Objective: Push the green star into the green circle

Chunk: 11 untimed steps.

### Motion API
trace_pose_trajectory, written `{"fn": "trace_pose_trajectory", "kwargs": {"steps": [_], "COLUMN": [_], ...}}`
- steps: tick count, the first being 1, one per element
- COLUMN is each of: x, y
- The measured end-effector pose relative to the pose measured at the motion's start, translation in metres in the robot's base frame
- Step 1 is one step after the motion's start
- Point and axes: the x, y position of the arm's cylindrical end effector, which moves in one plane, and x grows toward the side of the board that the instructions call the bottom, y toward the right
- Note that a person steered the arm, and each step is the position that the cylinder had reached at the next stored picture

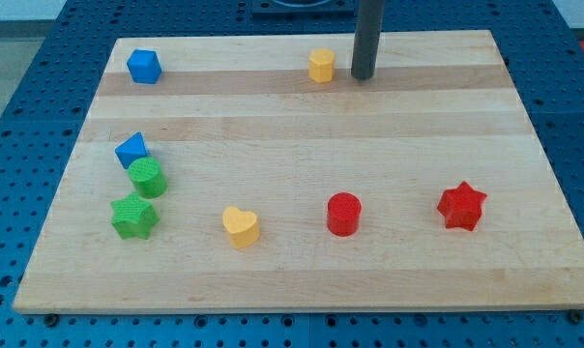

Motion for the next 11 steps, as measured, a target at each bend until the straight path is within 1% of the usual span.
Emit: {"fn": "trace_pose_trajectory", "kwargs": {"steps": [1, 4, 9, 10, 11], "x": [-0.007, 0.009, 0.01, 0.029, 0.064], "y": [-0.012, -0.033, -0.039, -0.032, -0.027]}}
